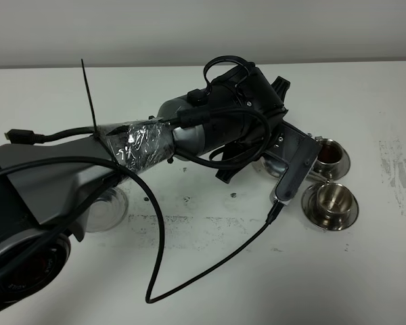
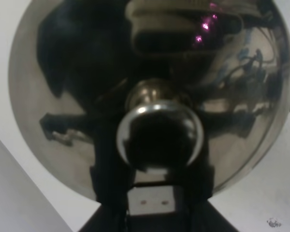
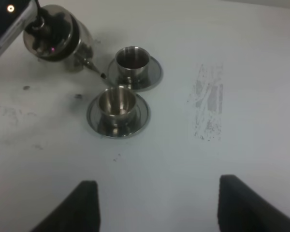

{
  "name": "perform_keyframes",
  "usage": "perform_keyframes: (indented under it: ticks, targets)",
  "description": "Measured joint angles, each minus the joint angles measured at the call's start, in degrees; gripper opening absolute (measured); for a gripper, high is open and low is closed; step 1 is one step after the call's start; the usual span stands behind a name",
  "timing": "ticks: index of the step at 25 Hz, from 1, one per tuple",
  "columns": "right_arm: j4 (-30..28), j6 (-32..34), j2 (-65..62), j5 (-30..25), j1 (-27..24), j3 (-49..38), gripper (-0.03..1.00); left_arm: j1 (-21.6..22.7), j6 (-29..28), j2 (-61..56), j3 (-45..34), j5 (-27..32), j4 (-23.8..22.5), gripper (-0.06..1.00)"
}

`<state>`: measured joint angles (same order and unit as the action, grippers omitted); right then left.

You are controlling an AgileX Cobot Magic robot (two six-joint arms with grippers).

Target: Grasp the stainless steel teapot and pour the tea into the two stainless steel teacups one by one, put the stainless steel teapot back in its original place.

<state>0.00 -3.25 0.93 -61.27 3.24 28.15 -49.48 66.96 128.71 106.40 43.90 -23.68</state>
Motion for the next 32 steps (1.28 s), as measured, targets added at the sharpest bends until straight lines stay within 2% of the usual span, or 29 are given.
perform_keyframes:
  ticks: [25, 32]
  targets:
    - [0.0, 0.0, 0.0, 0.0, 0.0, 0.0, 0.51, -1.3, 0.2, 0.0, 0.0, -3.6, -5.8, 0.19]
    - [0.0, 0.0, 0.0, 0.0, 0.0, 0.0, 0.51, -1.7, 4.2, 0.0, 0.0, -3.9, -5.9, 0.19]
